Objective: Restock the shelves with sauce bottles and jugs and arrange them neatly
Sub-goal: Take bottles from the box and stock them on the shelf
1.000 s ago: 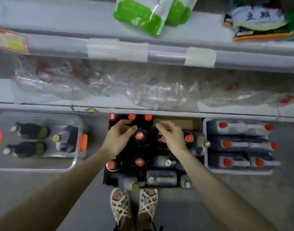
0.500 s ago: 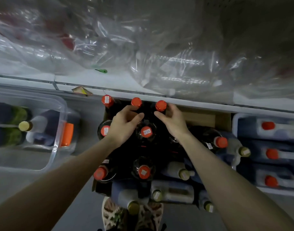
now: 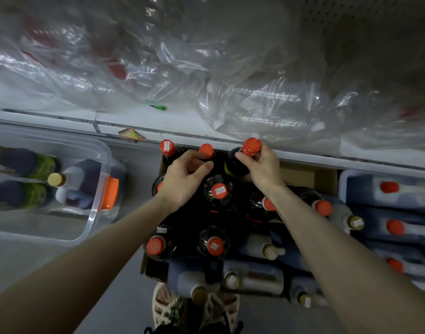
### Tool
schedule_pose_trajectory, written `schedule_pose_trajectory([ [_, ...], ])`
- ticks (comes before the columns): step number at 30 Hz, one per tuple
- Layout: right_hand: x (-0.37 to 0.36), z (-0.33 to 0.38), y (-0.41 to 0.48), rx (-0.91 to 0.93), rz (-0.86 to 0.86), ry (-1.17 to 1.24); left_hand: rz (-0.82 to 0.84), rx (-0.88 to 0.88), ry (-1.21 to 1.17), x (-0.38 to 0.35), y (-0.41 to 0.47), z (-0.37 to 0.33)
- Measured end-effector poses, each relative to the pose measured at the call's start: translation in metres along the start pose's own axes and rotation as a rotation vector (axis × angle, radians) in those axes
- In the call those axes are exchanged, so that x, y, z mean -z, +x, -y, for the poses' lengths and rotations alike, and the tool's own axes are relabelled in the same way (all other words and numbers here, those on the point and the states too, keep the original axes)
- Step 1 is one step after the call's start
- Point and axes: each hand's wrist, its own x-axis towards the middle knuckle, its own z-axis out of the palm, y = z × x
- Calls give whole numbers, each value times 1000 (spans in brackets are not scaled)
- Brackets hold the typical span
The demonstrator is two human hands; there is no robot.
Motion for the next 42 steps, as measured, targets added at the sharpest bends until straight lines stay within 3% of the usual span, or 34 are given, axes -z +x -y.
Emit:
schedule_pose_trajectory([
  [10,92,158,-87,120,-39,52,59,-60,-61,40,-93,-138],
  [16,171,312,-162,252,-68,58,78,-188,-40,75,-170,-278],
  [28,308,644,-310,721,-235,-68,99,-579,-28,179,-320,-555],
  [35,353,792,-397,986,-270,-62,-56,-820,-9,234,-388,-662],
  [38,362,837,-427,1088,-265,-65,-211,-911,-14,259,-414,-694],
  [42,367,875,-452,1164,-221,-85,-297,-955,-31,283,-437,-725],
])
